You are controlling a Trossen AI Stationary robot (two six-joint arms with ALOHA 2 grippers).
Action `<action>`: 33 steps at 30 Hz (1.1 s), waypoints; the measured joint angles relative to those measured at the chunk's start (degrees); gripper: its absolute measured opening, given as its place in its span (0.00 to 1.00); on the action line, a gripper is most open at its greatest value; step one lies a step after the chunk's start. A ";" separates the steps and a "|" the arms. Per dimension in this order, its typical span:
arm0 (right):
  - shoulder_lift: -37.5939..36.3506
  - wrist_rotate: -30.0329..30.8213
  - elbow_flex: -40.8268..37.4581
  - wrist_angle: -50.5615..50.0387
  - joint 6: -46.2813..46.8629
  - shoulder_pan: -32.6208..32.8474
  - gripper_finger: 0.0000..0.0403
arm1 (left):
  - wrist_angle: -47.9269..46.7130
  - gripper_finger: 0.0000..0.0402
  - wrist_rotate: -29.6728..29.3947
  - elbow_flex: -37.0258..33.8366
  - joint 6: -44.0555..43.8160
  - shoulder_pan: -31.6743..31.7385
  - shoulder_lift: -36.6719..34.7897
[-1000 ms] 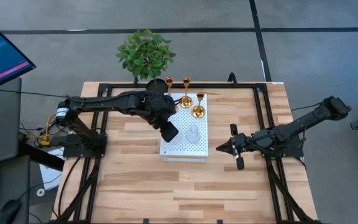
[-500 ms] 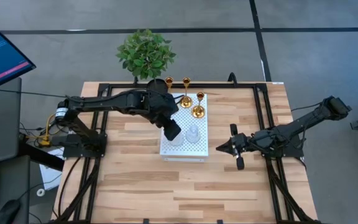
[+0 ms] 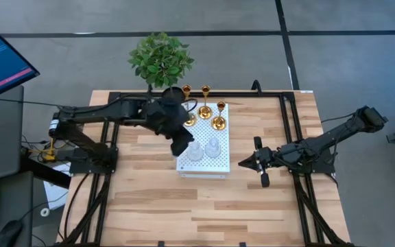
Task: Pick & Place candle stick holders
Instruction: Put the transparent candle holder on the shelf
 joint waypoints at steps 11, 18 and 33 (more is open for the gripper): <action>0.00 -0.04 0.00 -0.02 0.57 0.02 0.00 | 3.81 0.02 -26.83 -1.74 17.00 -22.60 -1.58; 0.00 -0.04 0.00 -0.02 0.63 0.07 0.00 | 19.67 0.01 -35.89 -15.78 23.13 -31.58 -1.49; 0.00 -0.04 0.00 0.08 0.46 -0.04 0.00 | 47.74 0.01 -23.87 -37.50 27.38 -20.27 -10.18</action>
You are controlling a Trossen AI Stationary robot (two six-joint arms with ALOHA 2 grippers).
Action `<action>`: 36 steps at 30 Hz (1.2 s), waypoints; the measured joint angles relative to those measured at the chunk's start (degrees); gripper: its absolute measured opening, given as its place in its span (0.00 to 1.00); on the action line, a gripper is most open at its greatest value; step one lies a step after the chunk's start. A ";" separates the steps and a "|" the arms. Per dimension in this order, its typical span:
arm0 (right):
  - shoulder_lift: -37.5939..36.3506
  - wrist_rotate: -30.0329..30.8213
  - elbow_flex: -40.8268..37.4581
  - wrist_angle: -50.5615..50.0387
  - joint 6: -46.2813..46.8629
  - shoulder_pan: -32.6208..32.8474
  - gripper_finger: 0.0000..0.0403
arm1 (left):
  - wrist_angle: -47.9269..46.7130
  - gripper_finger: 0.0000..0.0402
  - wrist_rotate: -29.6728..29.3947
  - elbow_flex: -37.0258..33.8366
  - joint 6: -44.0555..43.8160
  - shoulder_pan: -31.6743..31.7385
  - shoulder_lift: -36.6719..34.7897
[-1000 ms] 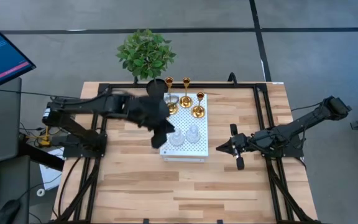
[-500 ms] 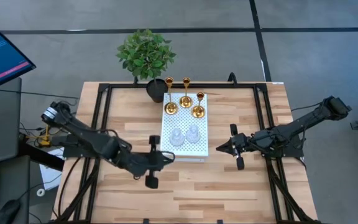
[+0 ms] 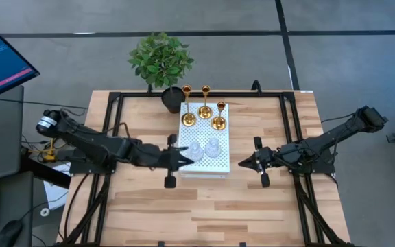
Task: Pick & Place candle stick holders
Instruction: Put the transparent candle holder on the shelf
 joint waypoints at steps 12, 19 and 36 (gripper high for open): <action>-0.02 0.00 0.00 0.08 0.00 0.00 0.00 | 7.81 0.01 2.55 -6.94 -2.37 2.15 -0.16; 0.00 0.00 0.00 0.07 0.00 -0.07 0.00 | 14.62 0.01 -0.22 -10.44 -2.41 2.13 -0.16; 0.00 0.02 0.00 0.08 0.02 -1.11 0.00 | 20.68 0.01 -0.48 -13.97 -4.12 5.25 -0.14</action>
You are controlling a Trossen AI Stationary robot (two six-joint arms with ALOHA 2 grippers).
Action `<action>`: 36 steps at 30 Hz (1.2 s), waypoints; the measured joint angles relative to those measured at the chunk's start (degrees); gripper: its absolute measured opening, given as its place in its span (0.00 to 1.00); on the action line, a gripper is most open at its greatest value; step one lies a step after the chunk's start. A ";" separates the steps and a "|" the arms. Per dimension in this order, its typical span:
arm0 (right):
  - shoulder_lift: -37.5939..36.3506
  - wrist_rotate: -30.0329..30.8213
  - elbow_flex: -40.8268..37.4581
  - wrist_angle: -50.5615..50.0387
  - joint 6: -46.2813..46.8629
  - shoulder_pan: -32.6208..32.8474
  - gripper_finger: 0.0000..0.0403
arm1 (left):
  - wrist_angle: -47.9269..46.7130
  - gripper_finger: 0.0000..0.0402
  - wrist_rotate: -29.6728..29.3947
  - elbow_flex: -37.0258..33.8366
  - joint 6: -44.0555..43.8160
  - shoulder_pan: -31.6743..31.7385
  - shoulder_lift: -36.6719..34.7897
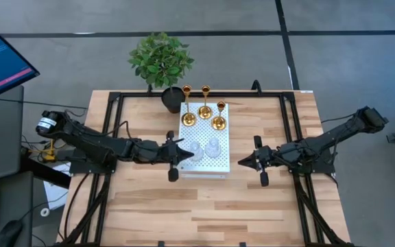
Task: Pick & Place candle stick holders
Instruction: Put the transparent candle holder on the shelf
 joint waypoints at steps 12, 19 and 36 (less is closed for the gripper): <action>0.00 0.00 0.00 0.00 0.00 0.00 0.00 | 3.17 0.01 0.87 -0.02 -1.29 -0.04 3.29; 0.00 0.00 0.00 0.02 0.00 0.04 0.00 | 6.15 0.01 0.87 -0.02 -0.83 1.50 5.20; 0.00 0.00 0.00 -0.17 -0.02 0.04 0.00 | 6.70 0.01 0.87 -0.02 -1.07 3.65 5.20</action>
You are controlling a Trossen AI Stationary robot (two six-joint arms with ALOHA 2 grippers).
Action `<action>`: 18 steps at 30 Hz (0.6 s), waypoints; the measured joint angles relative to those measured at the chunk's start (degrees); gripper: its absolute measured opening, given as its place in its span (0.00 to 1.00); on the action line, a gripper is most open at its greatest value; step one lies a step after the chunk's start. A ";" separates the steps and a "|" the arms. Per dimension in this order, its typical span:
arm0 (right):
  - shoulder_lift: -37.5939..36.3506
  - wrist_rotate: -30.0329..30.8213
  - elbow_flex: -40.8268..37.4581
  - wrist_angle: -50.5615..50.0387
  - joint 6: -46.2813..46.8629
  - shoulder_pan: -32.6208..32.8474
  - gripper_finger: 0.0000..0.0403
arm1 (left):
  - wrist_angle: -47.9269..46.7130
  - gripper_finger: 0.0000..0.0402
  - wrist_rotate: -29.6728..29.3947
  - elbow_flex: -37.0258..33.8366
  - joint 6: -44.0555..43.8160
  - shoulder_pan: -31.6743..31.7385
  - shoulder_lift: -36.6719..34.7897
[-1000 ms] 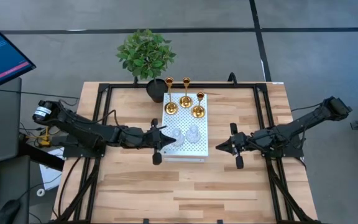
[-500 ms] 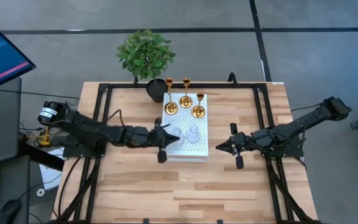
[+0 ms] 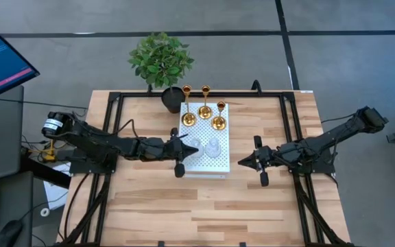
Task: Pick & Place candle stick holders
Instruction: Put the transparent candle holder on the shelf, then return to Home Position
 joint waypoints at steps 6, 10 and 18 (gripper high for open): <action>0.00 0.00 0.00 -0.04 0.00 0.00 0.00 | 0.02 0.01 0.00 0.01 0.22 -0.81 -0.45; 0.00 -0.02 0.00 -0.11 0.00 0.11 0.00 | -0.94 0.01 0.61 -0.06 3.88 -3.63 -2.57; 0.00 -0.08 0.00 -0.25 -0.35 0.09 0.00 | -6.51 0.01 4.14 -4.66 6.31 -4.03 -13.78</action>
